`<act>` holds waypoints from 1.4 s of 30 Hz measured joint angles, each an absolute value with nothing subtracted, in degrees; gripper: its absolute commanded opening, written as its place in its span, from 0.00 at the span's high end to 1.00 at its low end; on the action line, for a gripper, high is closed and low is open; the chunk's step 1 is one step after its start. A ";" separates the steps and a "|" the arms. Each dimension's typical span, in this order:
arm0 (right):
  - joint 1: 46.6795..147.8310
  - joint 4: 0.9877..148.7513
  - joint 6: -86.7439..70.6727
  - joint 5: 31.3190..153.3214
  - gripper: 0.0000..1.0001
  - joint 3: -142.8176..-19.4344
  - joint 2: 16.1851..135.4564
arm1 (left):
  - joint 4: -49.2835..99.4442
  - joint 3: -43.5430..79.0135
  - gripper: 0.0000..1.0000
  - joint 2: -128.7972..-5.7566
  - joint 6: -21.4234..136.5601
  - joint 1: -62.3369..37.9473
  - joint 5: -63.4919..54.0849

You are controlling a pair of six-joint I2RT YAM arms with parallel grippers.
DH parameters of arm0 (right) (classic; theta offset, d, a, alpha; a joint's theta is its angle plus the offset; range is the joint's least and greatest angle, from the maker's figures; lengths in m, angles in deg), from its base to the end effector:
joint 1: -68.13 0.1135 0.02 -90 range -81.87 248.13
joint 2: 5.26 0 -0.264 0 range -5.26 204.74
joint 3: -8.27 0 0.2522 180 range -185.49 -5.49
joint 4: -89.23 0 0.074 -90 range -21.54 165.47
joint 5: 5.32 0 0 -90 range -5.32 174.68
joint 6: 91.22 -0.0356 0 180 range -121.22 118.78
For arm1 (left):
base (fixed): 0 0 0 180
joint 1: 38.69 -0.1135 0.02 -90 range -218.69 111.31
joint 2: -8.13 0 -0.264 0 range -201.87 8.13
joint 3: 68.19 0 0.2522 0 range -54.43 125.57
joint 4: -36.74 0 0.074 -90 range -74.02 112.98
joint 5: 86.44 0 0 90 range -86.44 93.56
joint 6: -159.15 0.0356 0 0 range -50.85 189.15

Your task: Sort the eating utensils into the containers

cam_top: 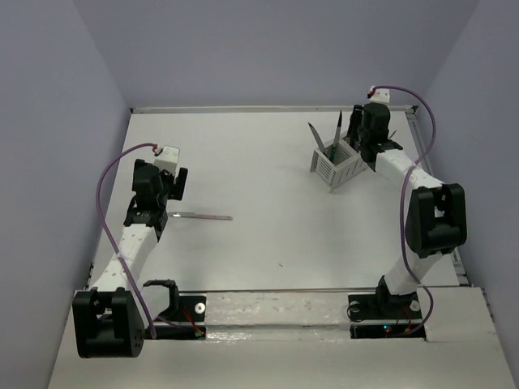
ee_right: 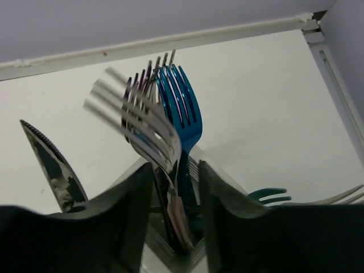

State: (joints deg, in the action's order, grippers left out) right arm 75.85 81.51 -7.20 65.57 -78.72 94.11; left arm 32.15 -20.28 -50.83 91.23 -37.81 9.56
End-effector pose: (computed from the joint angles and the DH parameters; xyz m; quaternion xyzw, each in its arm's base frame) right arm 0.4082 0.0436 0.2829 0.0828 0.8096 -0.0677 0.5771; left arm 0.2368 0.0001 0.2619 0.1274 0.7860 0.1520 0.5855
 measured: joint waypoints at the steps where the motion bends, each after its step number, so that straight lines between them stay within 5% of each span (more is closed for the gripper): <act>1: 75.85 81.46 -7.31 65.72 0.38 -78.72 93.96 | 32.12 -20.28 0.01 -50.83 91.26 -37.81 9.51; 9: 76.97 75.85 -7.53 66.09 0.25 -78.59 86.00 | 31.95 -20.28 0.01 -50.94 91.61 -38.90 7.92; 16: 93.49 73.40 -0.99 72.12 0.24 -85.56 78.33 | 31.93 -20.28 0.01 -51.68 91.58 -41.07 6.63; 22: 111.04 62.03 11.42 88.91 0.22 -105.48 97.11 | 32.10 -20.72 0.01 -52.14 91.54 -43.95 5.32; 31: 124.73 36.94 20.65 94.33 0.20 -130.00 133.59 | 32.04 -21.97 0.01 -53.63 91.54 -46.44 4.62; 42: 124.88 30.28 20.80 95.60 0.27 -138.35 138.33 | 32.19 -22.07 0.01 -54.31 91.58 -46.44 3.44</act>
